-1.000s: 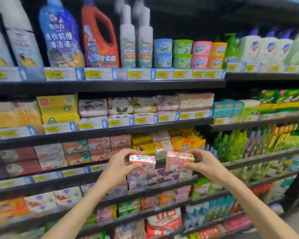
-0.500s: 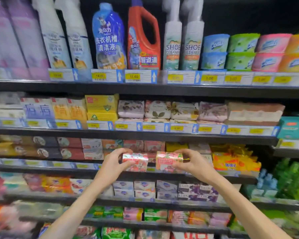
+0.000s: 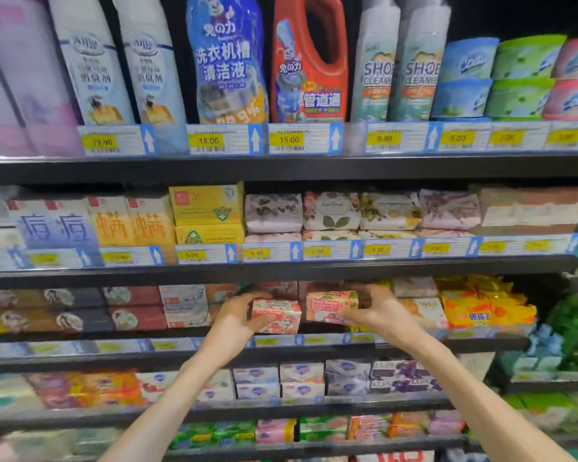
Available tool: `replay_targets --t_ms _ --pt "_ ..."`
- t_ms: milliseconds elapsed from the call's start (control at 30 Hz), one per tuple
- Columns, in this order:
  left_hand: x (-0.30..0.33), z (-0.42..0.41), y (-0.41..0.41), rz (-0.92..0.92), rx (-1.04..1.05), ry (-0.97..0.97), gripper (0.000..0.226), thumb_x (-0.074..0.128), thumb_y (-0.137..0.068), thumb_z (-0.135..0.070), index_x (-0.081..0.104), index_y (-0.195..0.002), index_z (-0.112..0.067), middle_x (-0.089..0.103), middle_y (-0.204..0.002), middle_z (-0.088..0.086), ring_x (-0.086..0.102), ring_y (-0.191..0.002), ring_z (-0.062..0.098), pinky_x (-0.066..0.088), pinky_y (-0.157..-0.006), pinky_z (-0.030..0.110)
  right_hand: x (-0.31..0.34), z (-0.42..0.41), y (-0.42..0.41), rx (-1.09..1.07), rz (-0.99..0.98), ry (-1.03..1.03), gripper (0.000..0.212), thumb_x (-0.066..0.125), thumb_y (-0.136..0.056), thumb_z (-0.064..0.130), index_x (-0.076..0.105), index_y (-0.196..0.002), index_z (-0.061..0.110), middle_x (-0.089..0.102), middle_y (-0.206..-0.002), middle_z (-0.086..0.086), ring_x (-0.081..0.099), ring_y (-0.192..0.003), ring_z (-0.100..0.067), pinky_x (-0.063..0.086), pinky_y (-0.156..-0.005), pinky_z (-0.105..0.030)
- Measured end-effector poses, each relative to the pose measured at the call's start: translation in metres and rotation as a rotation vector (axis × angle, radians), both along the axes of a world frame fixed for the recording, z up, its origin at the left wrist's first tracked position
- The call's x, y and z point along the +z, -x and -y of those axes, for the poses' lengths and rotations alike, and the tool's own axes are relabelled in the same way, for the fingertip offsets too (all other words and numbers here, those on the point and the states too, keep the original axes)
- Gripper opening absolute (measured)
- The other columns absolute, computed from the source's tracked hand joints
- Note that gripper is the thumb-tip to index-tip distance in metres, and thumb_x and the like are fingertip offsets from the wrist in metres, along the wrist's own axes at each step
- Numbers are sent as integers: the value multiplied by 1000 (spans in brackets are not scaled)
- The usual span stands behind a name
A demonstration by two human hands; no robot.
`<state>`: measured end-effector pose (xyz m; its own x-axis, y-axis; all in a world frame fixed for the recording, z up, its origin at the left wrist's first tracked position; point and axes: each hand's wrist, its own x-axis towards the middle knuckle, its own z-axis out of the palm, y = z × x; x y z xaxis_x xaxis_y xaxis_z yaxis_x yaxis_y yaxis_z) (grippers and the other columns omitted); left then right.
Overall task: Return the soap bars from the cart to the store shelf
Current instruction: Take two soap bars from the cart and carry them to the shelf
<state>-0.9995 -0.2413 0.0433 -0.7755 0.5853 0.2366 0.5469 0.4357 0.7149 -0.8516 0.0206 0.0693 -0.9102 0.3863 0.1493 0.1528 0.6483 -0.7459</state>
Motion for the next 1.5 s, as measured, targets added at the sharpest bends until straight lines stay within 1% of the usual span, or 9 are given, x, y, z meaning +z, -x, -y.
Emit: replay_targets --t_ms 133,300,400,533,867,933,1000,1100,1500 --pt "-7 -9 7 25 11 94 40 74 -87 -39 63 -125 -29 64 -123 -10 57 -107 5 44 -92 23 -5 4 6 -35 8 8 54 78 -77 48 62 -124 28 69 -112 13 65 -98 -1 52 -82 -19" --pt "-12 -15 11 -6 30 167 42 73 -87 -39 61 -126 -29 61 -122 -10 53 -110 7 39 -91 21 0 9 12 -66 27 18 47 79 -80 40 62 -122 26 66 -110 13 63 -99 -6 48 -83 -19" --pt "-18 -11 11 -45 61 218 42 70 -89 -44 58 -128 -33 58 -127 -6 53 -119 13 41 -98 26 -2 10 19 -84 36 24 48 79 -80 40 63 -123 27 67 -106 13 63 -94 -3 48 -79 -16" --pt "-22 -8 9 -158 108 280 43 63 -92 -49 58 -131 -32 56 -128 -1 46 -125 21 42 -102 36 -6 12 27 -58 64 10 53 81 -77 42 63 -125 29 66 -116 14 61 -107 -8 50 -95 -26" --pt "-22 -16 12 -203 155 356 48 59 -94 -50 56 -136 -29 54 -134 3 43 -127 25 42 -104 37 -26 9 29 -61 160 -87 58 80 -76 45 61 -129 29 65 -126 10 59 -116 -12 50 -102 -35" --pt "-23 -16 12 -216 156 348 47 59 -94 -50 56 -136 -29 54 -134 2 43 -127 25 42 -104 37 -29 7 30 -55 169 -169 59 77 -77 51 59 -131 35 62 -130 11 55 -122 -16 46 -106 -38" --pt "-25 -17 14 -225 156 352 47 59 -94 -50 56 -137 -30 53 -135 2 43 -127 25 42 -105 37 -32 7 30 -32 218 -372 59 68 -81 59 53 -134 41 56 -137 12 46 -130 -21 37 -111 -39" --pt "-27 -17 15 -214 154 368 48 58 -94 -51 54 -138 -32 52 -137 2 41 -128 26 41 -106 39 -32 11 27 15 193 -565 54 61 -89 55 48 -139 38 48 -141 8 38 -132 -20 28 -109 -35" --pt "-32 -22 11 -239 145 313 46 61 -93 -49 57 -134 -28 54 -133 2 45 -126 25 45 -103 38 -34 13 28 -13 107 -678 36 66 -88 40 61 -123 33 59 -129 9 46 -120 -21 39 -97 -33"
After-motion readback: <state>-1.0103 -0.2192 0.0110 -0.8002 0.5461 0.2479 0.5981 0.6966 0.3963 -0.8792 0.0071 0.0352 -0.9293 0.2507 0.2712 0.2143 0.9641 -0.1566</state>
